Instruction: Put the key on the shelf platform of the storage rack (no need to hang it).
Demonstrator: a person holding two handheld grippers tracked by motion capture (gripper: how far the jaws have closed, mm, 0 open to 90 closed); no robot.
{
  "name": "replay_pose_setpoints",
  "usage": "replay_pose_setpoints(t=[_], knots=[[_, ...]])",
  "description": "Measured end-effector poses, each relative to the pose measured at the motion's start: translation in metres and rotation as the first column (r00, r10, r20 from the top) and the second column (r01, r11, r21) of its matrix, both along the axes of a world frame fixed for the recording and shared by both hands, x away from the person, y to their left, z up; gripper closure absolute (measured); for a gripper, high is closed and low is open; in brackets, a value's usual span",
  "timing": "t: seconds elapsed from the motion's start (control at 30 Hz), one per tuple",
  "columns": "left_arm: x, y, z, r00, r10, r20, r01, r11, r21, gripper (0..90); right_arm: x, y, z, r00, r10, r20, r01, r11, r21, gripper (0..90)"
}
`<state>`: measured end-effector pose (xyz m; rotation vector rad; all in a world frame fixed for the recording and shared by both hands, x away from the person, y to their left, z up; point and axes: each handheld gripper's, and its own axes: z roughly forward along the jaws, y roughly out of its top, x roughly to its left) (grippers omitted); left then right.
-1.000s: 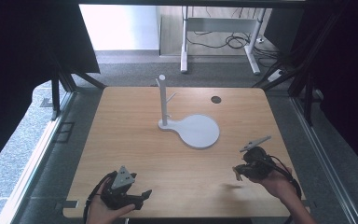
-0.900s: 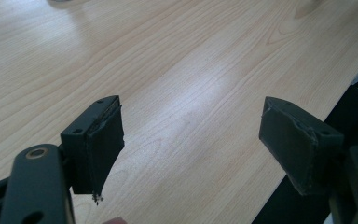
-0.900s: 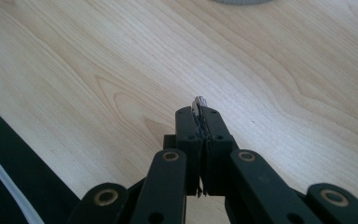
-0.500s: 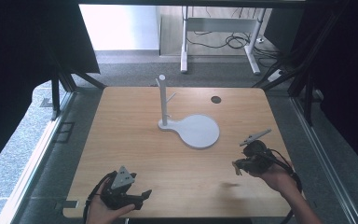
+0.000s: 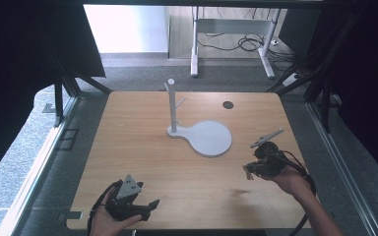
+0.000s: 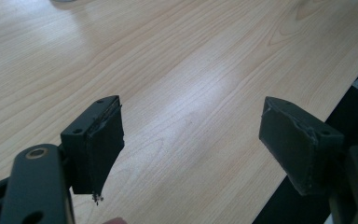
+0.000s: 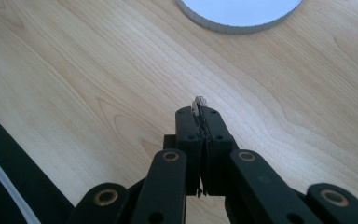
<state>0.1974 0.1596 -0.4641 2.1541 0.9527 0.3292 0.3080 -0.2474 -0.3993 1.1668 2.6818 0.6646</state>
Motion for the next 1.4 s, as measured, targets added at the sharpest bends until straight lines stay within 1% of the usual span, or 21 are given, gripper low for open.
replay_pose_setpoints(t=[0.13,0.47,0.5,0.53,0.7,0.87,1.27,1.4], knots=[[0.0,0.001,0.0,1.0,0.001,0.001,-0.001,1.0,-0.001,22.2,0.006,0.004,0.001,0.9999,0.01,-0.003,-0.01,0.9999,0.0,88.2],[0.001,0.001,-0.001,1.0,0.001,-0.002,-0.001,1.0,0.0,22.3,0.022,0.013,0.003,0.9998,0.015,-0.015,-0.015,0.9999,0.0,88.2],[0.001,0.001,-0.001,1.0,0.001,-0.002,-0.001,1.0,0.0,22.3,0.026,0.016,0.003,0.9997,0.017,-0.017,-0.017,0.9999,0.003,88.2],[0.001,0.001,-0.001,1.0,0.001,-0.002,-0.001,1.0,0.0,22.2,0.026,0.016,0.003,0.9997,0.017,-0.017,-0.017,0.9999,0.003,88.2],[0.001,0.003,-0.001,1.0,0.004,-0.002,-0.004,1.0,0.0,22.3,0.036,0.022,0.003,0.9995,0.018,-0.026,-0.018,0.9998,-0.001,88.2],[0.001,0.003,0.0,1.0,0.005,0.0,-0.005,1.0,-0.001,22.3,0.044,0.026,0.004,0.9995,0.021,-0.024,-0.021,0.9998,-0.005,88.2],[0.001,0.004,0.0,1.0,0.008,0.0,-0.008,1.0,0.0,22.3,0.059,0.035,0.005,0.9991,0.029,-0.03,-0.029,0.9996,-0.002,88.2],[0.001,0.003,0.0,1.0,0.007,0.0,-0.007,1.0,0.001,22.2,0.064,0.038,0.005,0.9992,0.022,-0.032,-0.022,0.9997,-0.002,88.1]])
